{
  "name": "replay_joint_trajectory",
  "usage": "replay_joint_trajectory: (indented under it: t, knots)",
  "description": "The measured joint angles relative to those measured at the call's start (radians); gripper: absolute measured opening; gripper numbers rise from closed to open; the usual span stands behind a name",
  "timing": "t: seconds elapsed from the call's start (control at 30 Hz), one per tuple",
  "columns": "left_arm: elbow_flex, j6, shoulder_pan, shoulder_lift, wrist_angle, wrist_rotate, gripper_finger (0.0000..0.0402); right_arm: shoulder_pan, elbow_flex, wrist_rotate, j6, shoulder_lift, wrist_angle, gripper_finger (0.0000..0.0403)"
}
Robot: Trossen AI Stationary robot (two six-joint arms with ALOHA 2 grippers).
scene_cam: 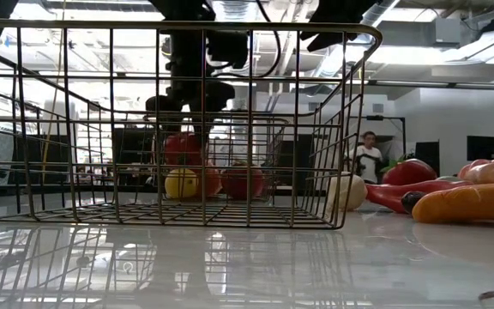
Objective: Sort produce into baskets
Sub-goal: Put the red bell pepper into the bottom wire basket
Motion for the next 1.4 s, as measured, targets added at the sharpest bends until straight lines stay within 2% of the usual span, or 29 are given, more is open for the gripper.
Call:
replay_joint_trajectory:
  t: [0.27,0.57,0.73,0.87,1.0,1.2,1.4]
  knots:
    - [0.000,0.017,0.000,0.000,0.002,0.003,0.0258,0.000,0.000,0.000,0.025,0.000,0.000,0.0331]
    - [0.001,0.016,0.003,0.000,0.002,0.012,0.0267,0.008,0.000,0.000,0.026,0.000,0.000,0.0331]
    - [0.059,0.024,0.006,-0.014,-0.015,0.085,0.0264,0.008,0.000,0.000,0.026,0.000,0.000,0.0331]
    - [0.155,0.025,0.030,-0.095,0.000,0.140,0.0264,0.008,0.000,0.000,0.026,0.000,-0.010,0.0331]
    - [0.210,-0.001,0.070,-0.207,0.048,0.148,0.0264,0.008,0.000,0.000,0.028,0.000,-0.053,0.0331]
    - [0.214,-0.044,0.115,-0.408,0.279,0.178,0.0265,0.008,0.000,0.000,0.053,0.000,-0.064,0.0331]
    - [0.214,-0.046,0.114,-0.503,0.485,0.249,0.0265,0.008,0.000,0.000,0.062,0.000,-0.055,0.0331]
